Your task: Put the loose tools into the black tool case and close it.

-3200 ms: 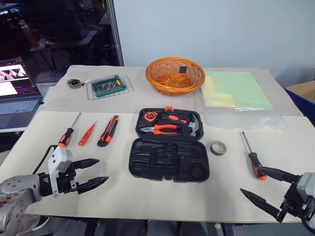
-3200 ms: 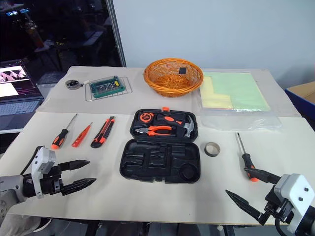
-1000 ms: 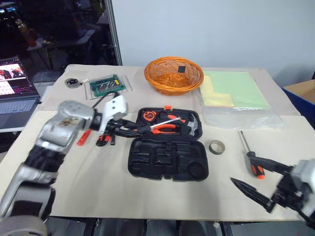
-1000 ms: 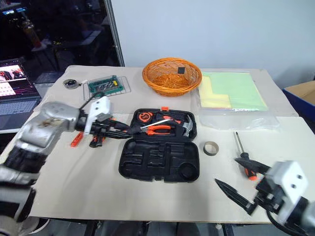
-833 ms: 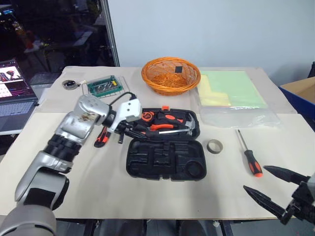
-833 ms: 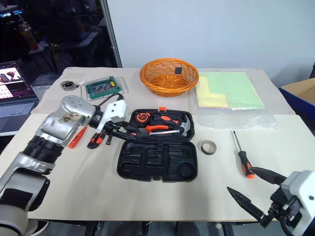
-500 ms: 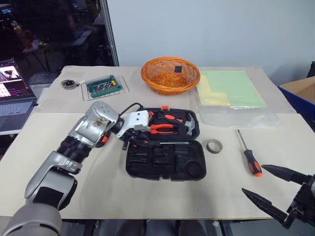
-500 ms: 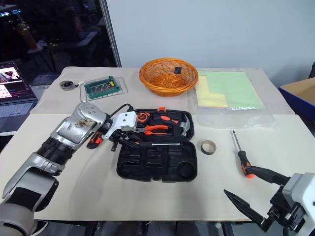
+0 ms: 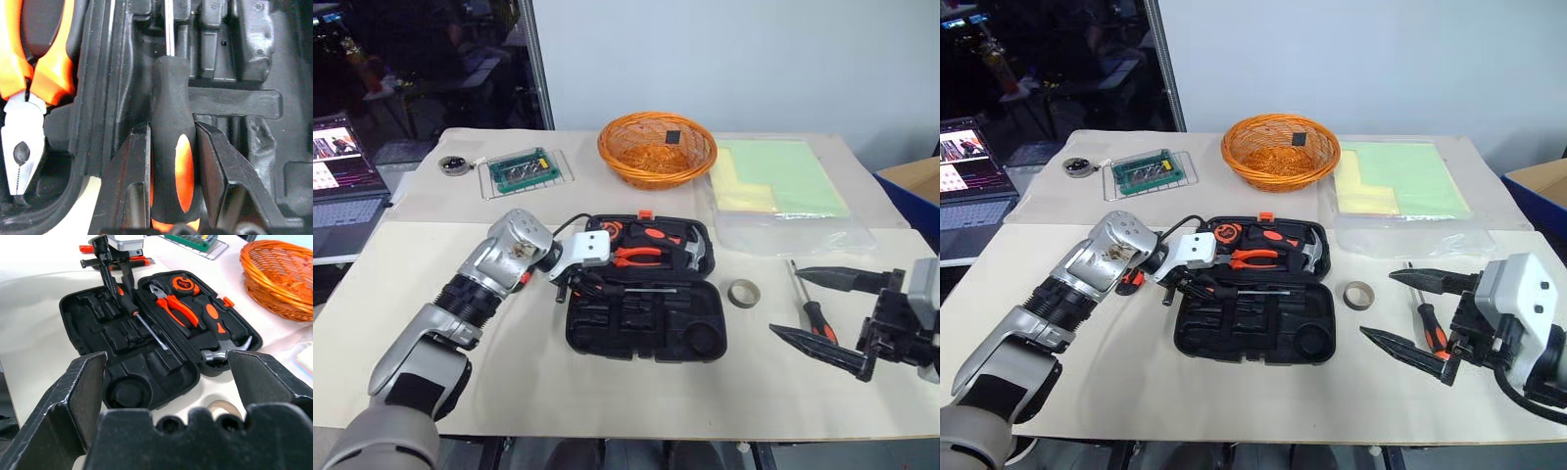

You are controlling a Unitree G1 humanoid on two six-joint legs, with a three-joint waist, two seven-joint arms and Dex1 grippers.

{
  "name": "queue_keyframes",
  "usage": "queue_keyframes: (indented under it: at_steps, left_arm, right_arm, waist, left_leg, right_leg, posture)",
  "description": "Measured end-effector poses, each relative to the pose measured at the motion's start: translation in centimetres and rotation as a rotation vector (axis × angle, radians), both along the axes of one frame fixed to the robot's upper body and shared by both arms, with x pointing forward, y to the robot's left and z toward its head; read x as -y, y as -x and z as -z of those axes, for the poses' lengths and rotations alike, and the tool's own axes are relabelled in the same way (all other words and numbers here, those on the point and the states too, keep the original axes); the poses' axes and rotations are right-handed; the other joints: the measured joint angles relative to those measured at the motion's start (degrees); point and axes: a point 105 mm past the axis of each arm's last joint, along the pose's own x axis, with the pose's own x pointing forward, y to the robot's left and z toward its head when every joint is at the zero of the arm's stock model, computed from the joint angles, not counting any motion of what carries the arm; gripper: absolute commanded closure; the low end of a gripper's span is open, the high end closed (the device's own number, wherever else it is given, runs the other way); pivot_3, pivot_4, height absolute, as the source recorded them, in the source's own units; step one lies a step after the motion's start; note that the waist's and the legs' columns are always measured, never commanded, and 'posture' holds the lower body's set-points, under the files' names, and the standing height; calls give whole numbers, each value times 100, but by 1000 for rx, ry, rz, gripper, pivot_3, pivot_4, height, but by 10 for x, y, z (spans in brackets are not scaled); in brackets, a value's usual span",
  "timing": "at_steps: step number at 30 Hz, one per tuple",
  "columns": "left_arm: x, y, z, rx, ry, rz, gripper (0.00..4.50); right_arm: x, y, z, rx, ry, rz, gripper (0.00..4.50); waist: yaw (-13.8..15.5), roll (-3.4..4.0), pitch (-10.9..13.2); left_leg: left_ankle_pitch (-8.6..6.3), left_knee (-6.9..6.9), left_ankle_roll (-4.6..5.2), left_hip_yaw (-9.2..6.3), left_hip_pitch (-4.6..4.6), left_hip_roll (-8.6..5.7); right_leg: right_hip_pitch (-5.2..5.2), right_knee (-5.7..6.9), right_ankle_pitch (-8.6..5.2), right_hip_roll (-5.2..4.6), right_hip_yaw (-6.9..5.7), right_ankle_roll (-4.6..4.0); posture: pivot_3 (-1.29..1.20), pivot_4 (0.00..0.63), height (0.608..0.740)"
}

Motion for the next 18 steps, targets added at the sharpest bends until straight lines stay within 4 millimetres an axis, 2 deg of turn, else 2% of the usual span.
queue_keyframes:
  at_steps: [6, 8, 9, 11, 12, 15, 16, 18]
  left_arm:
    - [6, -4, 6, 21, 0, 12, 3626]
    - [7, -5, 8, 37, -5, 35, 2625]
    - [9, -6, 7, 49, 3, 50, 2429]
    - [16, -8, 2, 80, 22, 75, 1716]
    - [16, -8, 2, 79, 27, 75, 1572]
    - [16, -5, -9, 65, 107, 76, 1572]
    - [14, -1, -21, 70, 175, 83, 1572]
    - [11, 5, -40, 70, 283, 84, 2102]
  right_arm:
    - [-3, 0, 5, -17, -2, -15, 0]
    - [-3, 0, 5, -15, 4, -14, 0]
    - [-3, 0, 5, -15, 3, -13, 0]
    - [-4, 0, 5, -13, 5, -17, 0]
    - [-4, 0, 5, -13, 6, -19, 0]
    - [-4, 1, 7, -16, 1, -14, 0]
    - [-3, 2, 8, -19, -3, -10, 0]
    - [-2, 2, 9, -20, -9, 0, 0]
  waist:
    - [15, 0, 0]
    - [20, 0, 0]
    - [25, 2, -1]
    - [80, 11, -7]
    - [86, 12, -7]
    - [71, 11, -6]
    - [49, 11, -6]
    - [13, 12, -7]
  left_leg:
    - [0, 8, 0, 0, 6, 0]
    - [0, 9, 0, 0, 8, 2]
    - [0, 9, 0, 0, 10, 2]
    - [1, 17, 0, -1, 8, 1]
    - [1, 17, -1, -1, 8, 1]
    - [1, 19, -1, -1, -3, 3]
    - [0, 19, 1, 0, -4, 2]
    - [-3, 19, 5, 0, -3, 3]
  right_leg:
    - [6, 2, -13, -1, 0, 36]
    - [7, 3, -12, 0, 0, 36]
    - [10, 3, -12, 0, 0, 35]
    - [13, 5, -11, -2, -2, 37]
    - [13, 5, -11, -2, -3, 38]
    - [4, 3, -8, 0, -3, 35]
    - [0, 2, -1, -1, 0, 22]
    - [0, 2, 9, -1, 0, 4]
  posture:
    - [0, 150, 740]
    - [0, 150, 740]
    - [0, 150, 740]
    - [0, 150, 740]
    - [0, 150, 740]
    - [0, 150, 740]
    - [0, 150, 740]
    - [0, 150, 740]
